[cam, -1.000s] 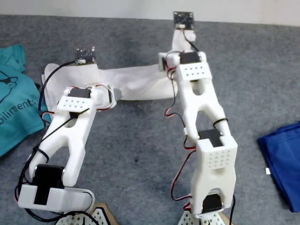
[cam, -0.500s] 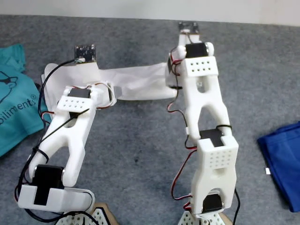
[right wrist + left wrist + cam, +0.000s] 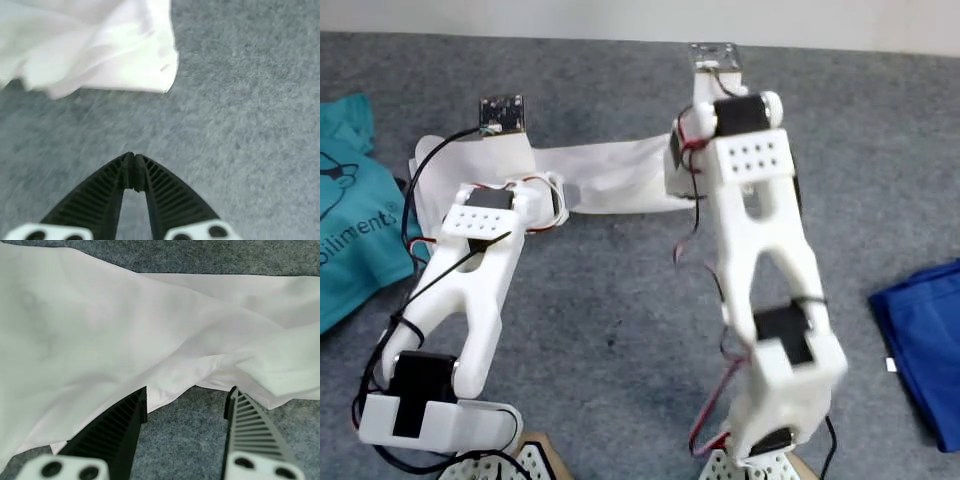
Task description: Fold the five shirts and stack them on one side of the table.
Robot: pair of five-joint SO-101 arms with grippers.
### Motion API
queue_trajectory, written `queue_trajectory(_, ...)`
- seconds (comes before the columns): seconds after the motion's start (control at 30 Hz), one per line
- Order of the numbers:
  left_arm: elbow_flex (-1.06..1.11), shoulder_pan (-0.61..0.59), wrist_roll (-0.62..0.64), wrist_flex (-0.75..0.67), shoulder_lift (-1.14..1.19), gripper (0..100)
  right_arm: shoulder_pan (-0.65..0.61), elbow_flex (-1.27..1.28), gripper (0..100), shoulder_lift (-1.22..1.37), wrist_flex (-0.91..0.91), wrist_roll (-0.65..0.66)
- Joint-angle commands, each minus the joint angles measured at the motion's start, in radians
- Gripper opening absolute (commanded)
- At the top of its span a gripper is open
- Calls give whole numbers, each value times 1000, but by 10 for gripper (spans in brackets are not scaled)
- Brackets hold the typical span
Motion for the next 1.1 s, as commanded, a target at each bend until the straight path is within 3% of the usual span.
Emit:
queue_trajectory(0.0,-7,8,-9,-15,-4,267,-44,328,9,-297,-139,-3)
queue_trajectory(0.13,-5,8,-9,-15,-4,267,-51,684,8,-506,-374,-3)
queue_trajectory(0.3,-7,7,-9,-15,-2,267,-93,871,8,-473,-561,-6)
queue_trajectory(0.73,2,-105,0,-173,70,264,-203,862,8,-252,-839,-5)
queue_trajectory(1.07,-143,-139,0,-173,266,264,-205,642,8,-31,-843,2)
